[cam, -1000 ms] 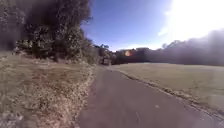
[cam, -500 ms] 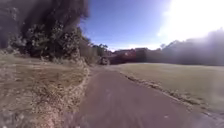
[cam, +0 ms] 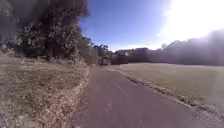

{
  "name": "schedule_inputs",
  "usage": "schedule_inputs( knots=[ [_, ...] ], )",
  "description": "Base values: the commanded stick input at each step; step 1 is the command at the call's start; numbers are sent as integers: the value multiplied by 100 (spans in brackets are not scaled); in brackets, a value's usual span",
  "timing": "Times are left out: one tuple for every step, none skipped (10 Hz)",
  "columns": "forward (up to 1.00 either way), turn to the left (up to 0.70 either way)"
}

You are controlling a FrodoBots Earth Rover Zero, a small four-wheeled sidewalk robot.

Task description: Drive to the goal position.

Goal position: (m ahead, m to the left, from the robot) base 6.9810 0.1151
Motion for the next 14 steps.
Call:
schedule_inputs(
  knots=[
    [60, 0],
    [60, 0],
    [60, 0],
    [60, 0],
    [60, 0],
    [60, 0],
    [60, 0],
    [60, 0],
    [60, 0],
    [60, 0],
    [60, 0],
    [60, 0],
    [60, 0],
    [60, 0]
  ],
)
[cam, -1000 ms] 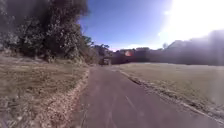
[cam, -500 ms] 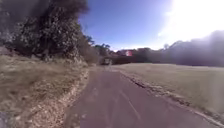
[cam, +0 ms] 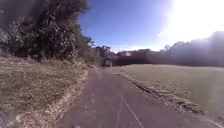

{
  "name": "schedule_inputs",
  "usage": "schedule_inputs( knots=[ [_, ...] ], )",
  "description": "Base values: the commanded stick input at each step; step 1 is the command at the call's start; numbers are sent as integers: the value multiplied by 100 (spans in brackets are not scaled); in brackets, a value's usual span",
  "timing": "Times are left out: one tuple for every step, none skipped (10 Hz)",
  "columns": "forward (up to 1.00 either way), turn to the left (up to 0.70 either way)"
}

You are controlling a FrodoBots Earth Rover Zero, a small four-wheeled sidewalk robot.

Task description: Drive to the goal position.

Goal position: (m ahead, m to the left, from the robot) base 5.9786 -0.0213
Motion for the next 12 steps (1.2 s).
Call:
schedule_inputs(
  knots=[
    [60, 0],
    [60, 0],
    [60, 0],
    [60, 0],
    [60, 0],
    [60, 0],
    [60, 2],
    [60, 4],
    [60, 15],
    [60, 15],
    [60, 12],
    [60, 7]
  ],
)
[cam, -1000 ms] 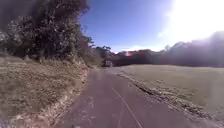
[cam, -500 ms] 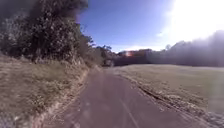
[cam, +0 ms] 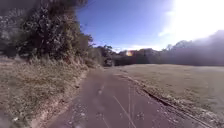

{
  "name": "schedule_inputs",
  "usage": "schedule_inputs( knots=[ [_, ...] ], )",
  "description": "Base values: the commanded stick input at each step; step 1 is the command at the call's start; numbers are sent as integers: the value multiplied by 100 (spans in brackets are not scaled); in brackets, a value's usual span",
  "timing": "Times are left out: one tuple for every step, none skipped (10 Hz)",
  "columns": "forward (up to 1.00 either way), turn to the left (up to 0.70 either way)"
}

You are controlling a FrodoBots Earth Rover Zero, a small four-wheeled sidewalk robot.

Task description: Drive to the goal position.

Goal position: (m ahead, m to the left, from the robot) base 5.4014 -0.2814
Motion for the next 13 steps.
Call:
schedule_inputs(
  knots=[
    [60, 1],
    [60, 0],
    [60, 0],
    [60, 0],
    [60, 0],
    [60, 0],
    [60, 0],
    [60, 0],
    [60, 0],
    [60, 0],
    [60, 0],
    [60, 0],
    [60, 0]
  ],
)
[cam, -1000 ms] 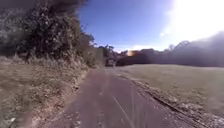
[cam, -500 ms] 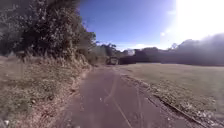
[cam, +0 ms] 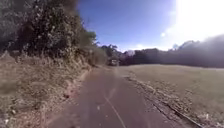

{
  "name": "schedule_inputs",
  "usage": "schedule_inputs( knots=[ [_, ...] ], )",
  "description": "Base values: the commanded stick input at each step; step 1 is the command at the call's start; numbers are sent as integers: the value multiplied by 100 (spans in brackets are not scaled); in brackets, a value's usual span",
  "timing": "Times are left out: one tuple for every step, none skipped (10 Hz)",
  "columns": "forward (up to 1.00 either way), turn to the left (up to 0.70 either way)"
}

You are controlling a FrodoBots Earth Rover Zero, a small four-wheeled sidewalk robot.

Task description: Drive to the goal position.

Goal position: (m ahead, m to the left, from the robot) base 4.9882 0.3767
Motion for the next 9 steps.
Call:
schedule_inputs(
  knots=[
    [60, 0],
    [60, 0],
    [60, 0],
    [60, 0],
    [60, 0],
    [60, 0],
    [60, -15],
    [60, -15],
    [60, -15]
  ],
)
